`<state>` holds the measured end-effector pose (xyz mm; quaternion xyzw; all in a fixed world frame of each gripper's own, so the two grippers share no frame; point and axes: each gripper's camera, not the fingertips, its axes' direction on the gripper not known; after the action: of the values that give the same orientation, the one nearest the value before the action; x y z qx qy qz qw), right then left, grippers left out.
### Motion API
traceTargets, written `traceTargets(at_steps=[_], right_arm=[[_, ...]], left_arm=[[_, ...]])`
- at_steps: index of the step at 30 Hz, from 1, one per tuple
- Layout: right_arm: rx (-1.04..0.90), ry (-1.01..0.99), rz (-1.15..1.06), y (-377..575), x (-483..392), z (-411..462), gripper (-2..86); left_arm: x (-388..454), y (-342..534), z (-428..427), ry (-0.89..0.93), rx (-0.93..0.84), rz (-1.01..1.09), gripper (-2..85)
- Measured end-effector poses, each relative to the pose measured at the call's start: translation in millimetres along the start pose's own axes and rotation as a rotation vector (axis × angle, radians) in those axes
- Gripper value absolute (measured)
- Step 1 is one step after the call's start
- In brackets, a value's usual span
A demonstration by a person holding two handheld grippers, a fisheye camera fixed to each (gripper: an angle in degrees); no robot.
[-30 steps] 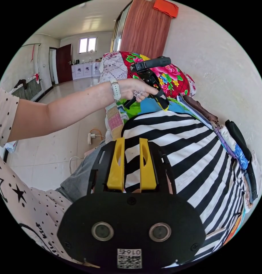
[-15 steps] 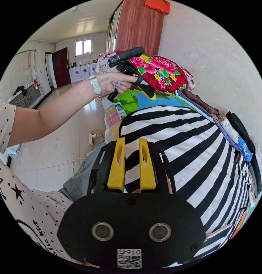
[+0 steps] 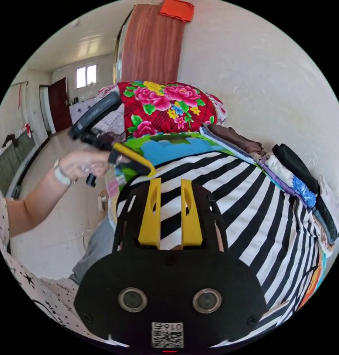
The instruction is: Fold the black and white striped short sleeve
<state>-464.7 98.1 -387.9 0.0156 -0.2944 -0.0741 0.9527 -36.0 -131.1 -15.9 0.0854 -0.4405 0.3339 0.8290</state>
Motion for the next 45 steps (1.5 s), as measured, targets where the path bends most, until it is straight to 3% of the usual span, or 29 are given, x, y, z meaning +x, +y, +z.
traceTargets(at_steps=[6,12,21,26,36,41,45], right_arm=[[-0.156,-0.113,0.081,-88.7,49.6,72.3,7.8],[-0.348,0.085,0.03,-110.4,66.1,133.8,5.9],[-0.34,0.041,0.075,-120.3,114.4,144.4,5.6],[-0.346,0.016,0.09,-137.7,133.8,153.0,5.6],[-0.256,0.018,0.15,-191.4,163.0,144.6,5.2],[-0.33,0.03,0.084,-223.2,156.1,178.3,5.8],[-0.404,0.118,0.028,-237.0,150.4,206.5,6.3]], left_arm=[[50.8,9.7,-17.7,-0.19,0.064,0.047,0.3],[85.6,28.4,-38.3,-0.392,0.153,0.077,-0.5],[37.4,38.8,-31.2,-0.051,0.079,-0.05,6.5],[30.6,47.3,-30.0,0.082,0.086,-0.054,6.1],[56.6,60.0,-44.7,0.085,0.153,0.051,4.7],[52.2,69.1,-42.5,0.115,0.144,0.015,4.8],[43.7,86.4,-58.6,0.016,0.195,-0.05,4.7]])
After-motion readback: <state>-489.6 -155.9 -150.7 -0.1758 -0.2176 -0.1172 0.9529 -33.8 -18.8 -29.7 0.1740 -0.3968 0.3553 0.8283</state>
